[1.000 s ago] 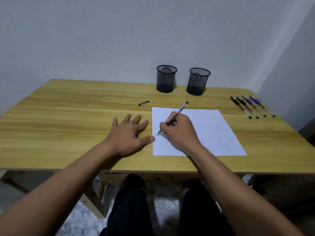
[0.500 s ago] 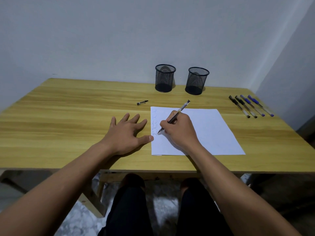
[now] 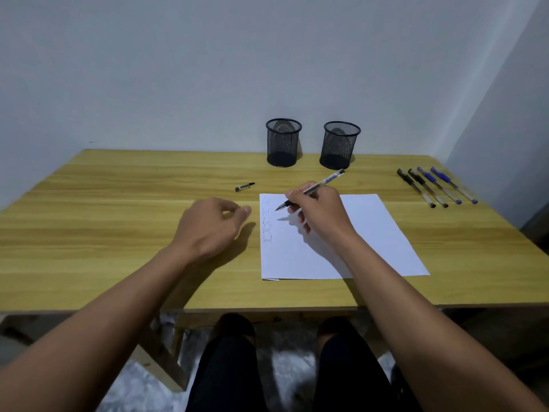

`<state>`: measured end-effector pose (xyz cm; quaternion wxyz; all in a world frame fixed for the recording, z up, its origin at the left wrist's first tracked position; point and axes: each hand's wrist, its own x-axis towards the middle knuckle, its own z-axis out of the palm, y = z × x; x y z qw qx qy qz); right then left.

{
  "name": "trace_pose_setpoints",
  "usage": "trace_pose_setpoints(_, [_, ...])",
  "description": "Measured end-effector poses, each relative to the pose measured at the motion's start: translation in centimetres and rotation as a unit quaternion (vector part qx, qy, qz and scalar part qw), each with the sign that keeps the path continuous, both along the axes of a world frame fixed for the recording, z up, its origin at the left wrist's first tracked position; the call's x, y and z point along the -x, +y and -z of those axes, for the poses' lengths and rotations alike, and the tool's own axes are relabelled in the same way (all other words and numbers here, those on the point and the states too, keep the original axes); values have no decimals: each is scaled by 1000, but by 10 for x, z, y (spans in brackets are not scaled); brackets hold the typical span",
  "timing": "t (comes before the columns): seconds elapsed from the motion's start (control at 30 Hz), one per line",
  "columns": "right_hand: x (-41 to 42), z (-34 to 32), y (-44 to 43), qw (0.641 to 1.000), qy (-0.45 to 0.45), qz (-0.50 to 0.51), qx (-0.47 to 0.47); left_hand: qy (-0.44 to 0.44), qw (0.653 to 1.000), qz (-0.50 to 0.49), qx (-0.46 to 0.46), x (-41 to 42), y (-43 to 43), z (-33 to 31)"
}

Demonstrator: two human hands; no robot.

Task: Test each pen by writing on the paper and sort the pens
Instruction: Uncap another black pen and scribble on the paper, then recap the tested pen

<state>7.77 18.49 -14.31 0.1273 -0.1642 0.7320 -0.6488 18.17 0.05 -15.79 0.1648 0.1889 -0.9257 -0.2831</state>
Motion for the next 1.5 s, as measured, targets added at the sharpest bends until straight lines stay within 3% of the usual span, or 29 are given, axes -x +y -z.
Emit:
trace_pose_setpoints(0.1, [15, -3, -1, 1000, -6, 5, 0, 62, 997, -44, 4, 26, -7, -2])
trace_pose_setpoints(0.23, [35, -5, -3, 1000, -4, 4, 13, 28, 998, -50, 23, 63, -24, 4])
trace_pose_setpoints(0.4, [49, -6, -5, 999, -26, 22, 33, -6, 990, -78, 115, 84, -25, 10])
trace_pose_setpoints(0.53, [54, -4, -5, 996, -56, 24, 70, 69, 997, -23, -5, 86, -11, 2])
trace_pose_setpoints(0.7, [54, -5, -1, 988, -83, 28, 130, 143, 980, 19, -140, 81, 11, -16])
trace_pose_setpoints(0.93, [51, -14, 5, 984, -88, -8, 156, 155, 962, 75, -212, 78, 27, -36])
trace_pose_setpoints(1.17, [51, -24, 10, 966, -126, -34, 223, 162, 870, 79, -459, 80, 36, -45])
trace_pose_setpoints(1.5, [47, -25, 6, 961, -131, -27, 241, 169, 867, 73, -464, 84, 42, -47])
